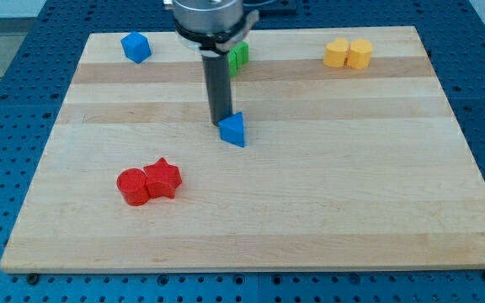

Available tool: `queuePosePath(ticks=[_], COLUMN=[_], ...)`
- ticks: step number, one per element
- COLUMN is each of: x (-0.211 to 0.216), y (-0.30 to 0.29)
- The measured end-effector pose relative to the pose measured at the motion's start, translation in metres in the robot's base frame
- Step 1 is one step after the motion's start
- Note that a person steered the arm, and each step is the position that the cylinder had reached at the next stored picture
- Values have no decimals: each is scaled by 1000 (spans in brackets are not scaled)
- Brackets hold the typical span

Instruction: Push the blue triangle towards the bottom right

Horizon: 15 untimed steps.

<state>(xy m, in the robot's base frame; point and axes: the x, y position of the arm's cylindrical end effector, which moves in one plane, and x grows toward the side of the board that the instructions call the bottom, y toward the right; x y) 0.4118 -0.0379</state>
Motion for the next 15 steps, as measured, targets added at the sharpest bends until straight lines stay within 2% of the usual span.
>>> queuePosePath(ticks=[2,4,6,7,8,10,12,15], x=[25,30,12,15,44,51,54,54], y=[49,53,-3,-10,-9,-9,20,105])
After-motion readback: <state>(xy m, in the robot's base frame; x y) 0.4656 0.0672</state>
